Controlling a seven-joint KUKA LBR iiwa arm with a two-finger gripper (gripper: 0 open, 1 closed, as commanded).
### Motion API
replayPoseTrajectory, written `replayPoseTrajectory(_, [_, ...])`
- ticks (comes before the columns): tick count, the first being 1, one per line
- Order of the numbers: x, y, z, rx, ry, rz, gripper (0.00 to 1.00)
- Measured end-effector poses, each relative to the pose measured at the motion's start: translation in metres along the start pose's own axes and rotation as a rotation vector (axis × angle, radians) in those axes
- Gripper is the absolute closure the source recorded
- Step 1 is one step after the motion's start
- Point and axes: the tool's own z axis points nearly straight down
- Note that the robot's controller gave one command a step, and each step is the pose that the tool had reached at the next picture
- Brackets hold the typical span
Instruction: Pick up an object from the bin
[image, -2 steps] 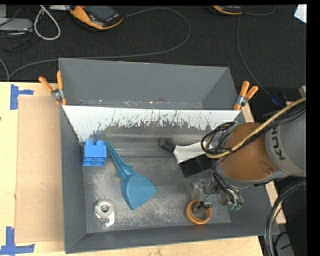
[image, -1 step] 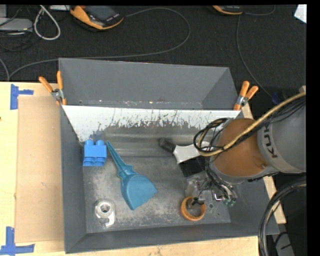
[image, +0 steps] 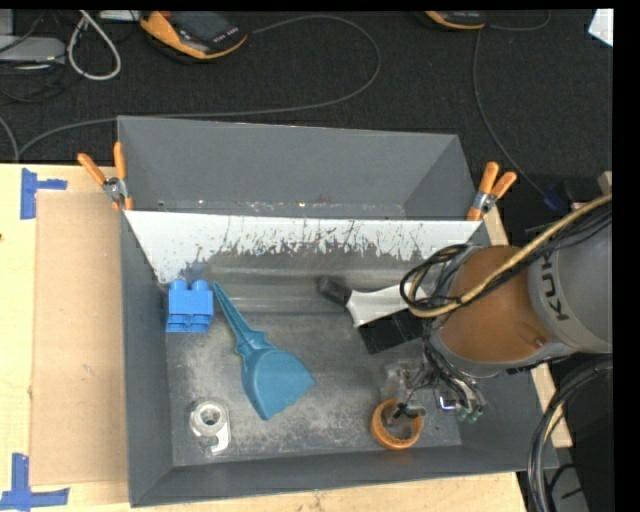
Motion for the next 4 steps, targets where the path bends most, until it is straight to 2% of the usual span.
replayPoseTrajectory(1, [-0.002,0.012,-0.081,-0.002,-0.01,-0.01,1.0])
replayPoseTrajectory(2, [0.008,0.011,-0.009,-0.002,0.017,0.008,1.0])
replayPoseTrajectory(3, [-0.001,0.044,-0.01,-0.003,-0.01,0.024,1.0])
replayPoseTrajectory(4, [0.003,0.035,-0.088,0.0,0.005,0.015,1.0])
